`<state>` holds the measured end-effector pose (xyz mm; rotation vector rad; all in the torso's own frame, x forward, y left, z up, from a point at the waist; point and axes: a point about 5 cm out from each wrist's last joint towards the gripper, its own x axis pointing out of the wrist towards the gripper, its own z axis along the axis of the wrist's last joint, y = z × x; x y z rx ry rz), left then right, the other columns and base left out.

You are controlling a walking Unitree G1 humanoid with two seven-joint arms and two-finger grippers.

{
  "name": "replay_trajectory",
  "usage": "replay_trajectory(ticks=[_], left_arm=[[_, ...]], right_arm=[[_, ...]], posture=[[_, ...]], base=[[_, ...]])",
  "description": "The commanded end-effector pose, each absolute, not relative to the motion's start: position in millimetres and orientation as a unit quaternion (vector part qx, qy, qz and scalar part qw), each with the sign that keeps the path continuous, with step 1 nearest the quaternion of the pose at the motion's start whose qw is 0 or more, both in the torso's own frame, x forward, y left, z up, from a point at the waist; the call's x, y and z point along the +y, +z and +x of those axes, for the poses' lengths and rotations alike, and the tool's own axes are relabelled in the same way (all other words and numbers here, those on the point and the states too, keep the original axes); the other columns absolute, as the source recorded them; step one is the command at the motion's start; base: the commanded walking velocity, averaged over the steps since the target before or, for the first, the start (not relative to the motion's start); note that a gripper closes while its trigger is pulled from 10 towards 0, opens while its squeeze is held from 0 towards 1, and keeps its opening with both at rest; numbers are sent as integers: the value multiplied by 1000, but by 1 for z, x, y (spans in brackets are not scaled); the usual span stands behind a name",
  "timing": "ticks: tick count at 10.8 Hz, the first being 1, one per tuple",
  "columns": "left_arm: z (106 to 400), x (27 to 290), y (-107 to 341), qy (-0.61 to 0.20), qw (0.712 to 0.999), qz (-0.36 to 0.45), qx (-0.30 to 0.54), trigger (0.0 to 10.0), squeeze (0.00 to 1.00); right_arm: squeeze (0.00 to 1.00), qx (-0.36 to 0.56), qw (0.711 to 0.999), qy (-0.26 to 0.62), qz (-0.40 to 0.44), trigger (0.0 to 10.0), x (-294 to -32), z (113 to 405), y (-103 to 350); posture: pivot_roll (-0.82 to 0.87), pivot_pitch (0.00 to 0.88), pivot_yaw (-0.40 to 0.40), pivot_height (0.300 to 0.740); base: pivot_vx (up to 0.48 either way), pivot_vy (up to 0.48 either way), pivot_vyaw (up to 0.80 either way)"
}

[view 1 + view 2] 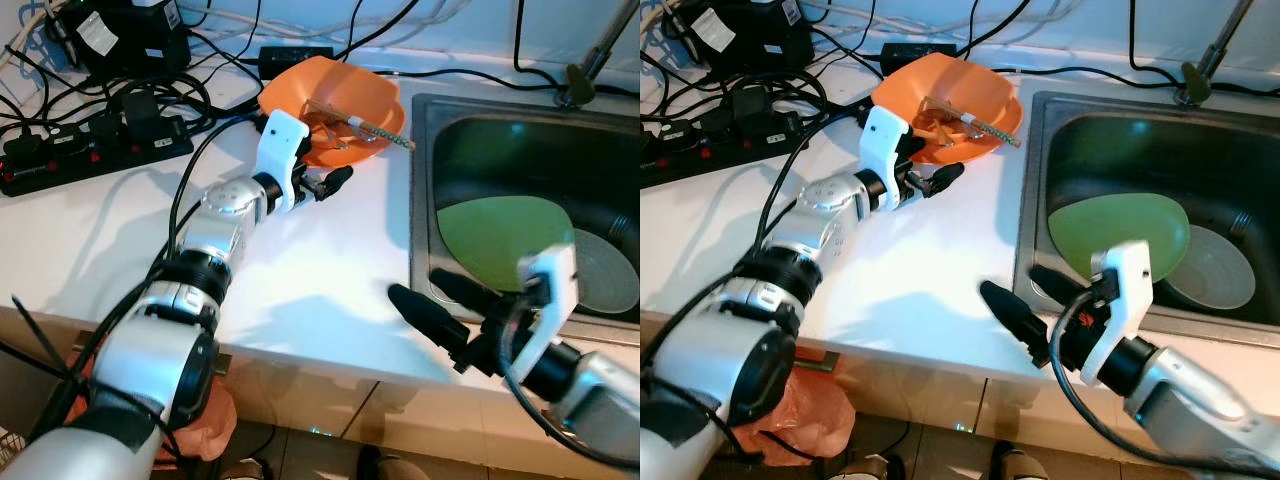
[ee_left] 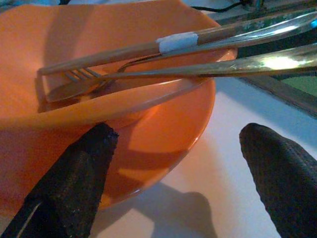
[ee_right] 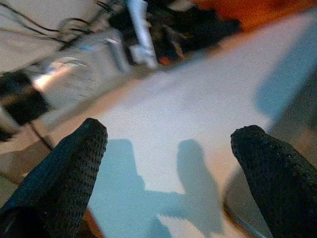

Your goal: Kitchen organization

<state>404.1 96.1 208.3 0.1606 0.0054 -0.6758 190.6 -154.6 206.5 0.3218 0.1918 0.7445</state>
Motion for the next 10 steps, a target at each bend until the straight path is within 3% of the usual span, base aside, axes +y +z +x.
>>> replay_trajectory(ticks=[1, 6, 7, 10], left_arm=[[406, 95, 215, -338, 937, 92, -3, 10000, 0], [401, 86, 199, -409, 903, 105, 77, 10000, 0], [398, 88, 191, -440, 883, 120, 109, 10000, 0], [395, 96, 189, -464, 864, 141, 138, 10000, 0]], right_arm=[[0, 89, 912, 371, 149, 10000, -156, 187, 211], [0, 64, 917, 364, 151, 10000, -160, 194, 222], [0, 64, 917, 363, 151, 10000, -159, 195, 222], [0, 67, 918, 360, 154, 10000, -156, 197, 220]], posture=[[-216, 179, 7, 740], [-210, 173, 7, 740], [-200, 172, 8, 740], [-186, 169, 13, 740]], base=[[0, 0, 0], [0, 0, 0], [0, 0, 0], [0, 0, 0]])
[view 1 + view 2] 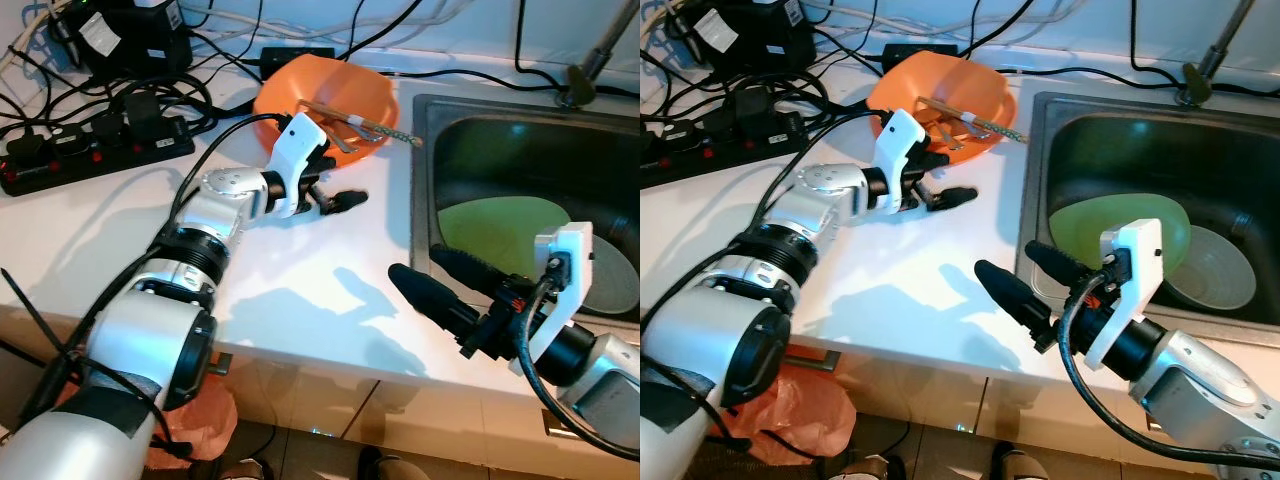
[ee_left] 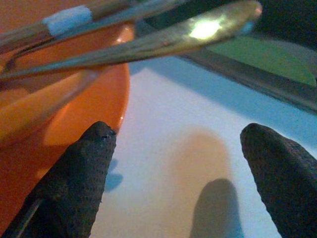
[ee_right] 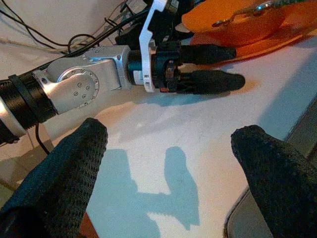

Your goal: Kitchen organization

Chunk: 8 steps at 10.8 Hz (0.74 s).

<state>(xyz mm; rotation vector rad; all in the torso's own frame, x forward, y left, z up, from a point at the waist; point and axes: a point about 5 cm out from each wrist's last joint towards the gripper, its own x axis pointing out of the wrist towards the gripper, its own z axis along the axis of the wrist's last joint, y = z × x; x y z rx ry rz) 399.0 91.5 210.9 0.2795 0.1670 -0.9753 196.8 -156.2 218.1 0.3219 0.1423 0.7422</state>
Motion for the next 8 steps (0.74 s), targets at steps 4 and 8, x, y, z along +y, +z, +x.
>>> replay_trajectory(ticks=[4, 8], left_arm=[[395, 106, 195, -477, 853, 153, 145, 10000, 0], [404, 110, 223, -440, 886, 124, 83, 10000, 0]], right_arm=[[0, 67, 920, 352, 156, 10000, -156, 201, 217], [0, 65, 923, 345, 157, 10000, -156, 203, 215]], posture=[[-170, 164, 17, 740], [-164, 161, 19, 740]], base=[[0, 0, 0], [0, 0, 0]])
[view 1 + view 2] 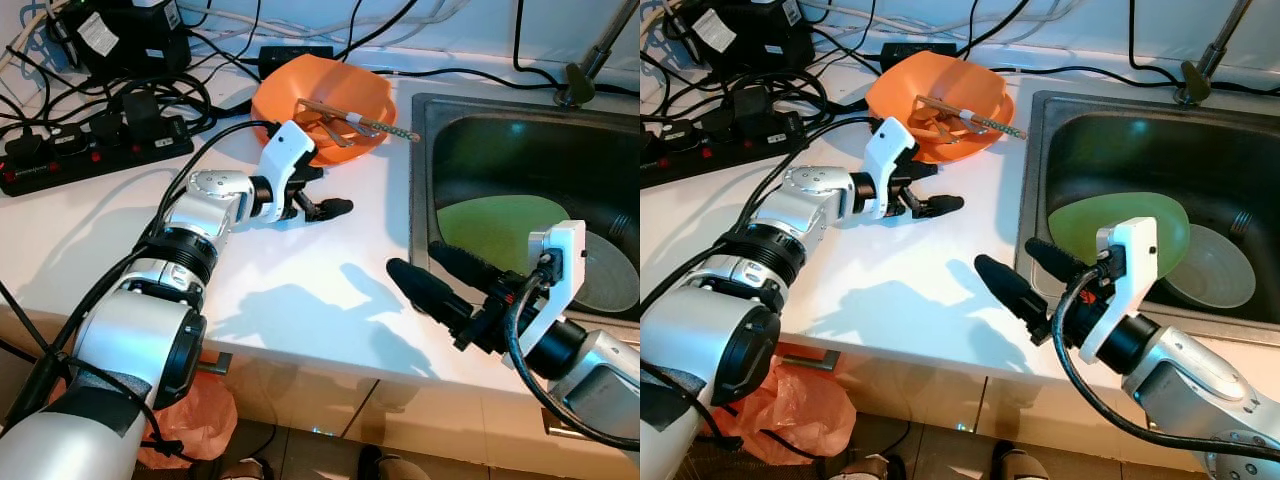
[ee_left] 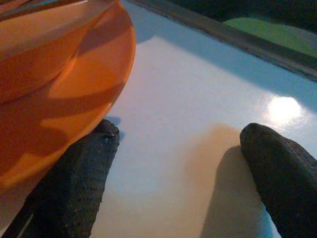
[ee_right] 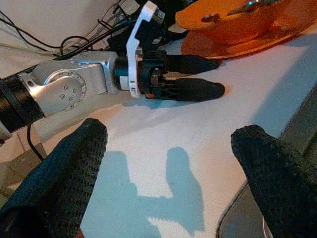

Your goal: Kitchen organization

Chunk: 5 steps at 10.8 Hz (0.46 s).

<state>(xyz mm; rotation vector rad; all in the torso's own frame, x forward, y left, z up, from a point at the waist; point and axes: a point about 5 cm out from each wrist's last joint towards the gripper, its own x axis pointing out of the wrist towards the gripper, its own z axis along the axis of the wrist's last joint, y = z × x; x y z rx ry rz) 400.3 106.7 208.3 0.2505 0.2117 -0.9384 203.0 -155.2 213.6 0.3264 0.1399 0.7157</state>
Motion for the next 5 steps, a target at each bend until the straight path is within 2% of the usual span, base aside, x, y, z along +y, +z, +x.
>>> replay_trajectory(ticks=[1, 5], left_arm=[[404, 109, 229, -451, 882, 116, 75, 10000, 0], [397, 105, 240, -510, 851, 101, 77, 10000, 0]], right_arm=[[0, 66, 923, 345, 158, 10000, -156, 204, 214], [0, 66, 921, 349, 160, 10000, -154, 206, 212]], posture=[[-161, 159, 19, 740], [-151, 150, 19, 740]], base=[[0, 0, 0], [0, 0, 0]])
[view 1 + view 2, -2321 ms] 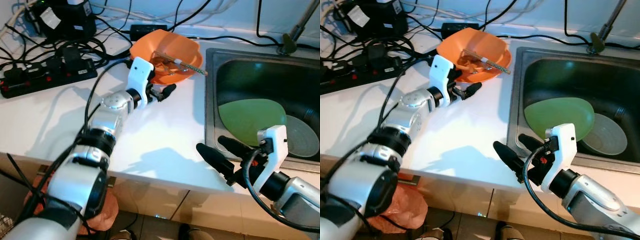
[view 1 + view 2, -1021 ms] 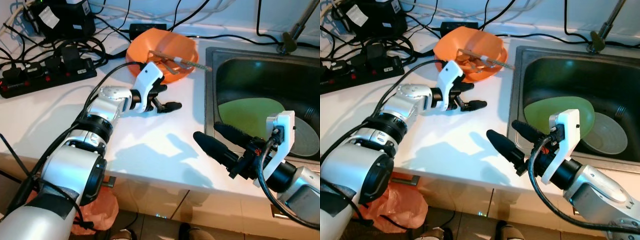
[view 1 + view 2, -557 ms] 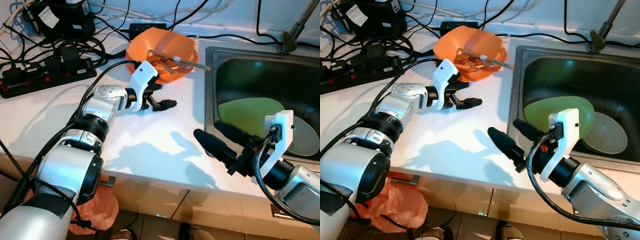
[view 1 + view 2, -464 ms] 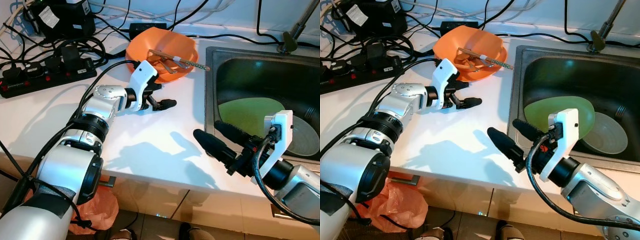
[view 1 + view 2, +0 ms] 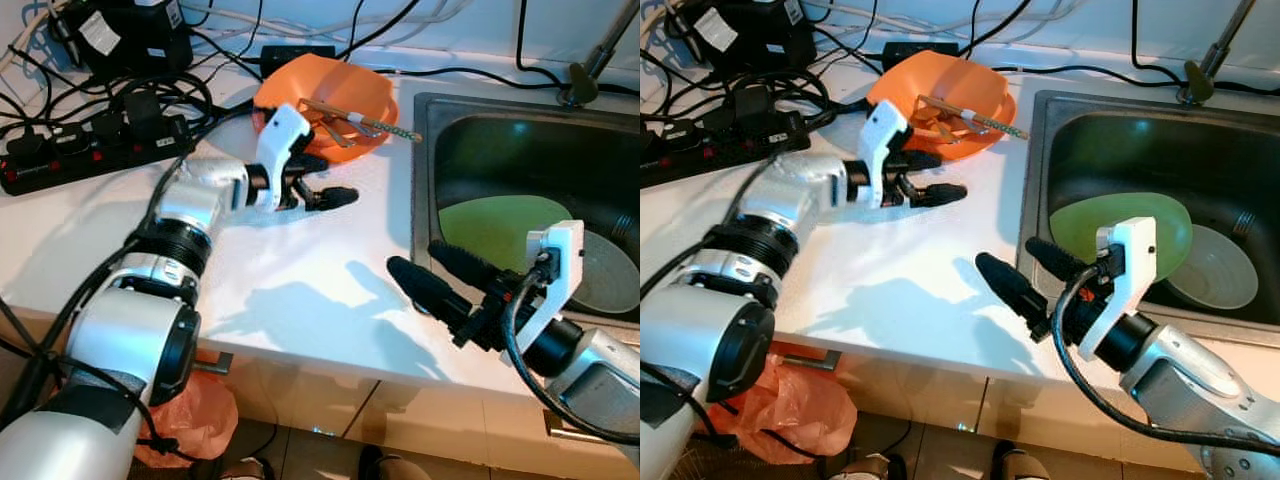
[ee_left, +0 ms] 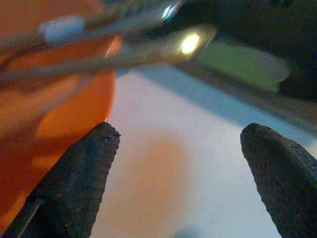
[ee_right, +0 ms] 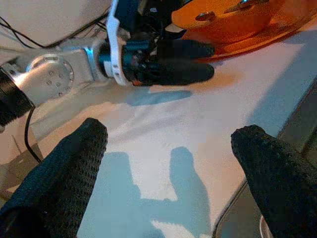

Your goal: Kitchen organization

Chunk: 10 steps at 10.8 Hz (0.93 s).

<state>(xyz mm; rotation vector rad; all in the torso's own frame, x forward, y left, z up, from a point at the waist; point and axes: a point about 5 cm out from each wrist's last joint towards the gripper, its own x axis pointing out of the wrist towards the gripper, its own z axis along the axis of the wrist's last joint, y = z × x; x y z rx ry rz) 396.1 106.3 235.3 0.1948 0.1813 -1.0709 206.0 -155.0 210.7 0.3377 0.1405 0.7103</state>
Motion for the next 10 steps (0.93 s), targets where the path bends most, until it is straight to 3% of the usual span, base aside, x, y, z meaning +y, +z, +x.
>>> replay_trajectory(ticks=[1, 2, 4, 10], left_arm=[[394, 107, 247, -527, 842, 89, 74, 10000, 0], [394, 111, 250, -524, 844, 89, 69, 10000, 0], [400, 132, 239, -464, 877, 99, 81, 10000, 0], [411, 141, 230, -360, 923, 111, 77, 10000, 0]], right_arm=[[0, 64, 921, 350, 160, 10000, -154, 207, 212], [0, 64, 921, 350, 161, 10000, -154, 207, 211], [0, 62, 920, 351, 161, 10000, -154, 208, 211], [0, 64, 925, 338, 158, 10000, -158, 202, 212]], posture=[[-151, 150, 19, 740], [-144, 147, 17, 740], [-140, 147, 16, 740], [-186, 181, 8, 740]], base=[[0, 0, 0], [0, 0, 0], [0, 0, 0], [0, 0, 0]])
